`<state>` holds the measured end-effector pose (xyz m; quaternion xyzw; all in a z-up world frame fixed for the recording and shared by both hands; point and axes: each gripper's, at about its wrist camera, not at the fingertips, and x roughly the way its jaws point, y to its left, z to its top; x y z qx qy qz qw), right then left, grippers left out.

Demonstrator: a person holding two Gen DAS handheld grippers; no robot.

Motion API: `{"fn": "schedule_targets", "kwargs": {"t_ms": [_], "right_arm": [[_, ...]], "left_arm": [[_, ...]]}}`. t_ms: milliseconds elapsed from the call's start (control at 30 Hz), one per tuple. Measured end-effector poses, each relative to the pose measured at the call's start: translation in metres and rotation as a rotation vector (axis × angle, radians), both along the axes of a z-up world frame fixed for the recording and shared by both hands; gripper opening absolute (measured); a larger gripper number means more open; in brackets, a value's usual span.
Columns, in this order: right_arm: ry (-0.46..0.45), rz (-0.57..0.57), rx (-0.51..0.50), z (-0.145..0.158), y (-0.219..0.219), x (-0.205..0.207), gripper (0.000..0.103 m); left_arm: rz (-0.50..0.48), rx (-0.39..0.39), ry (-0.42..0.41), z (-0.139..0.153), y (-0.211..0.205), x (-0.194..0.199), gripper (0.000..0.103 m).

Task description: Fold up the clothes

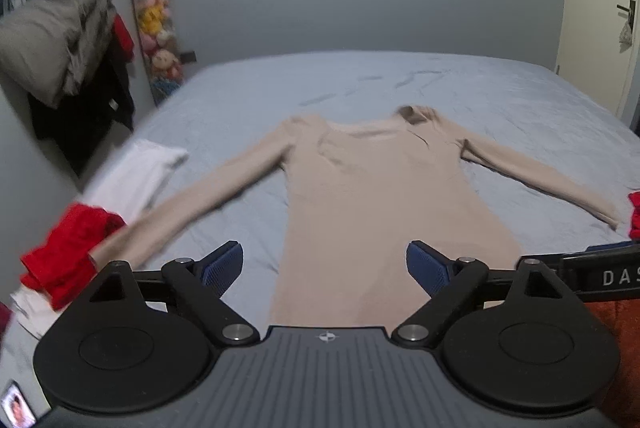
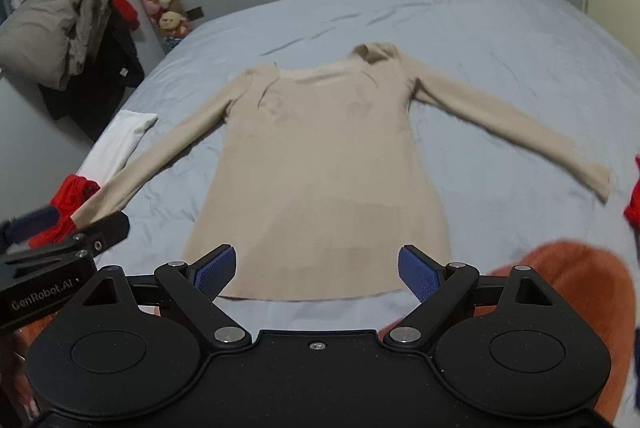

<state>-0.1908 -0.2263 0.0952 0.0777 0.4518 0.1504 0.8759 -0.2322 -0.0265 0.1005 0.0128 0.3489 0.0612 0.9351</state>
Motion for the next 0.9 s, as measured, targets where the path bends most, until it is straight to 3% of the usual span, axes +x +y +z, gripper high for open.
{"fn": "schedule_targets", "kwargs": {"t_ms": [33, 67, 367, 533, 900], "right_arm": [[0.001, -0.003, -0.01, -0.003, 0.001, -0.001, 0.087], [0.001, -0.006, -0.024, -0.005, 0.001, -0.002, 0.087], [-0.024, -0.062, -0.075, -0.018, -0.006, -0.016, 0.087], [-0.039, -0.074, -0.084, -0.022, -0.011, -0.025, 0.087], [-0.059, -0.092, -0.076, -0.033, -0.018, -0.031, 0.087]], "left_arm": [[0.004, -0.001, 0.004, -0.004, -0.001, -0.001, 0.101], [0.008, 0.002, 0.005, -0.008, -0.002, -0.003, 0.102], [-0.002, 0.035, 0.023, -0.024, -0.016, -0.02, 0.102], [0.003, -0.037, 0.045, -0.031, -0.012, -0.025, 0.102], [0.024, -0.04, 0.07, -0.041, -0.021, -0.026, 0.102]]}}
